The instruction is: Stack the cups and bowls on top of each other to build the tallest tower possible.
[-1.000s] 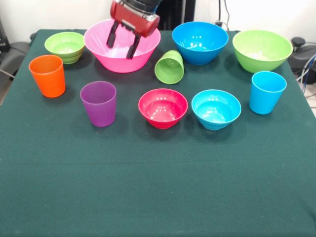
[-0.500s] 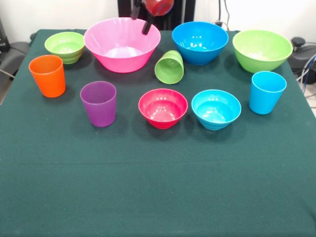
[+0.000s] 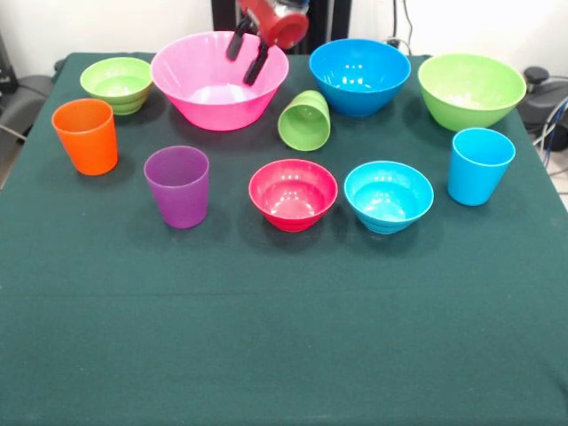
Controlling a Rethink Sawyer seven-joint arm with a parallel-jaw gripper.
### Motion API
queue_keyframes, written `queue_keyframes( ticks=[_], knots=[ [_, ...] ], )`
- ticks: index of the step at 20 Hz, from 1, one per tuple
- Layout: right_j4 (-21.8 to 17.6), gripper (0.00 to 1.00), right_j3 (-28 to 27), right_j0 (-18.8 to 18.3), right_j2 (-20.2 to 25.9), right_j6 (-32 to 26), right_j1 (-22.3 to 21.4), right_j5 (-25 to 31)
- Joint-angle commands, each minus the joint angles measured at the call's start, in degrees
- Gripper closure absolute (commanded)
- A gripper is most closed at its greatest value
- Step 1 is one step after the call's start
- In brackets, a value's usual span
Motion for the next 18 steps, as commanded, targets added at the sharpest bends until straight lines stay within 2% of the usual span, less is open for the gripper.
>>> queue_keyframes(
  ticks=[1, 6, 12, 18],
  knots=[
    [0.5, 0.00, 1.5, -1.8, 4.9, 9.6, 8.4, -9.6],
    [0.2, 0.00, 1.2, -4.7, 6.7, 8.4, 11.3, -16.5],
    [-0.2, 0.00, 0.5, -6.1, 6.1, 6.2, 12.2, -18.0],
    [1.9, 0.00, -1.2, -4.2, 2.0, 6.6, 17.4, -24.8]
  ],
)
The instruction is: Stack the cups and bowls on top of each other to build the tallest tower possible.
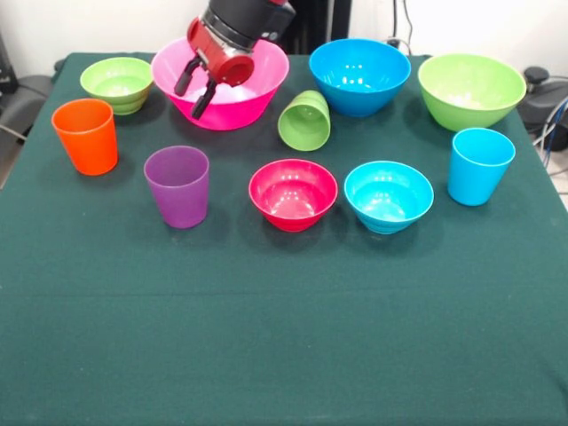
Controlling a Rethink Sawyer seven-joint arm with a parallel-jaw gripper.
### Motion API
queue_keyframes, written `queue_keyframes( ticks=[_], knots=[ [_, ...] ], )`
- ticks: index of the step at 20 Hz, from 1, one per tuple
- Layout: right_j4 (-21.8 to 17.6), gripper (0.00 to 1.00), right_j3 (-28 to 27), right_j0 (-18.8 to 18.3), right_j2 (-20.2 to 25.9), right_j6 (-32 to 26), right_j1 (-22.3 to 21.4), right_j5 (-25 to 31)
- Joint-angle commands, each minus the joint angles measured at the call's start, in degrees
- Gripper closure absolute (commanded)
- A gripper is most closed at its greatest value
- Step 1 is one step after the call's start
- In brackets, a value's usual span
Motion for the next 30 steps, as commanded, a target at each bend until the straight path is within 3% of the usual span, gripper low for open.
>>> queue_keyframes(
  ticks=[1, 6, 11, 16, 17, 24, 30],
  knots=[
    [2.4, 0.00, -1.6, 1.3, 2.6, 6.7, 6.8, -7.3],
    [7.0, 0.00, -2.2, 4.2, 3.8, 8.1, 8.0, -6.4],
    [5.3, 0.00, -1.4, 1.6, 10.2, 9.8, 5.0, -6.8],
    [5.2, 0.00, -0.5, 1.5, 11.9, 9.4, 3.2, -4.1],
    [4.9, 1.00, -0.3, 0.9, 12.3, 9.1, 2.9, -3.8],
    [3.7, 1.00, -0.3, -0.3, 13.2, 8.5, 2.5, -4.4],
    [4.6, 1.00, -0.7, 1.0, 11.8, 7.4, 2.7, -3.7]
  ],
)
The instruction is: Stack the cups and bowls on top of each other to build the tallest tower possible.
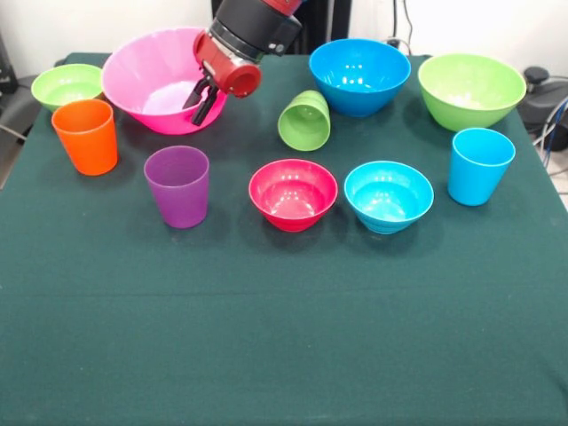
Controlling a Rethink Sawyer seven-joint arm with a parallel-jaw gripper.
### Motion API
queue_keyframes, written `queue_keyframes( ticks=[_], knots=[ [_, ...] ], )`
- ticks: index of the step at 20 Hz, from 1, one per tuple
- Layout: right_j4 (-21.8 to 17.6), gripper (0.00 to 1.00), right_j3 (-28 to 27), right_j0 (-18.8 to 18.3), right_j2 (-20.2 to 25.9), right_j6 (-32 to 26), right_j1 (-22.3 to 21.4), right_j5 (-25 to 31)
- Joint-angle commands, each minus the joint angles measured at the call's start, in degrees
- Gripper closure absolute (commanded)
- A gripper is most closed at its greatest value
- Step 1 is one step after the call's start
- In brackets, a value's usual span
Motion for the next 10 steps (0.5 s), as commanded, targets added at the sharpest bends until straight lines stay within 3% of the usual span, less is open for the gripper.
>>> queue_keyframes(
  ticks=[1, 5, 10],
  knots=[
    [1.3, 1.00, -1.2, 0.6, 10.1, 7.4, 1.6, 2.4],
    [0.4, 1.00, -1.5, 1.7, 8.7, 5.1, 0.6, 4.7],
    [-0.2, 1.00, -0.6, 5.0, 4.4, 0.4, -8.0, 22.3]
  ],
)
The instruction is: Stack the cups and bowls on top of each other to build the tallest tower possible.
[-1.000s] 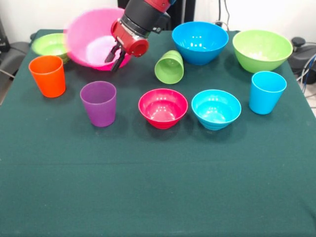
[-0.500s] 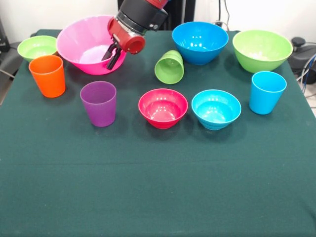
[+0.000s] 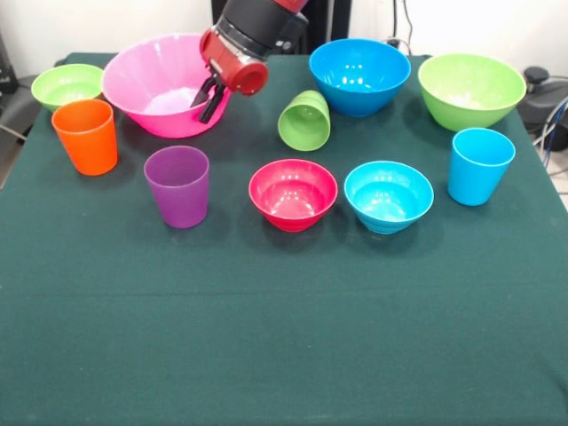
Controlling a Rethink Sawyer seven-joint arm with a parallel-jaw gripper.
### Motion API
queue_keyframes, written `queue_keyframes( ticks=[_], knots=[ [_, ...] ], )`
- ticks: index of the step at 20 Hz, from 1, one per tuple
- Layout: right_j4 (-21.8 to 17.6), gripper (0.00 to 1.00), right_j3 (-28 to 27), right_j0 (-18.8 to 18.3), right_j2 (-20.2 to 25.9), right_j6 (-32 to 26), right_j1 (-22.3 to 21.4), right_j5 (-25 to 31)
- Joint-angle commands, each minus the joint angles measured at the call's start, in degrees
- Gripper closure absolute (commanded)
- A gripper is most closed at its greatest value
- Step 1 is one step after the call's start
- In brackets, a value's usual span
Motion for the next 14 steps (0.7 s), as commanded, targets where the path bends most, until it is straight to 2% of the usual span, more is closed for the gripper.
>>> queue_keyframes(
  ticks=[1, 4, 14],
  knots=[
    [-0.1, 1.00, -1.0, 4.4, 3.4, 0.0, -7.6, 21.9],
    [-0.1, 1.00, -2.1, 5.3, 2.1, 0.5, -8.5, 25.3],
    [1.5, 1.00, -4.8, 5.3, 3.6, 5.0, -6.4, 24.1]
  ],
)
